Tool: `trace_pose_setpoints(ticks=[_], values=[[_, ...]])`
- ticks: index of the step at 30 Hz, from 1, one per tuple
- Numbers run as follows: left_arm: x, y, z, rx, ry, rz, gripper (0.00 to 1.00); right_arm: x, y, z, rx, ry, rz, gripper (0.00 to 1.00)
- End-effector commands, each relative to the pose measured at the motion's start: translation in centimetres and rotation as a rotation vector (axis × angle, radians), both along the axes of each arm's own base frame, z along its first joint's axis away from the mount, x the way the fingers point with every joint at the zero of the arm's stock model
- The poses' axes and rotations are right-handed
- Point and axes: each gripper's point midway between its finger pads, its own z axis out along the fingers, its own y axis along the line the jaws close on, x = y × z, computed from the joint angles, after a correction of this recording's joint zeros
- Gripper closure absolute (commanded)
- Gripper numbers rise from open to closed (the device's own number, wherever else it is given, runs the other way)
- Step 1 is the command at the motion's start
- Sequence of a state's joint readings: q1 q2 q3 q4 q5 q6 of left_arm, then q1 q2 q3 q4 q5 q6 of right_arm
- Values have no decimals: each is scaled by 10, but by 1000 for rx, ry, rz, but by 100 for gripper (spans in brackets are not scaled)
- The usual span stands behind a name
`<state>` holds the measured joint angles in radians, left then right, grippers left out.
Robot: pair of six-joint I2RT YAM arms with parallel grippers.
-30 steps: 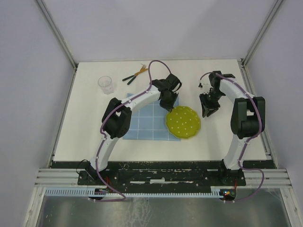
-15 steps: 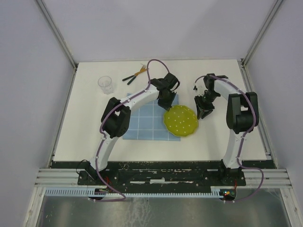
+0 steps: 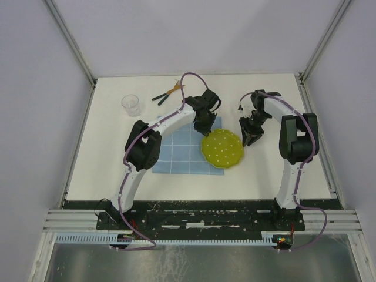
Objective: Set the dinner table for one person
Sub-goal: Pick up the plate at the center of the board.
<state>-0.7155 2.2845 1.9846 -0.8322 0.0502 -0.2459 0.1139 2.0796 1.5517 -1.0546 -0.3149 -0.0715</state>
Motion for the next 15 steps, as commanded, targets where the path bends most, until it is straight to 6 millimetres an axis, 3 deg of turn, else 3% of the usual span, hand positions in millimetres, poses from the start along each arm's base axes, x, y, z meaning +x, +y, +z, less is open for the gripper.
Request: trace_pose_setpoints(ticks=[1, 10, 15], values=[[7, -17, 27, -60, -70, -59, 97, 16, 23, 10, 91, -62, 8, 62], [7, -18, 27, -66, -66, -56, 97, 9, 37, 3, 101, -39, 42, 63], [9, -18, 28, -61, -77, -58, 97, 5, 41, -11, 90, -9, 61, 84]])
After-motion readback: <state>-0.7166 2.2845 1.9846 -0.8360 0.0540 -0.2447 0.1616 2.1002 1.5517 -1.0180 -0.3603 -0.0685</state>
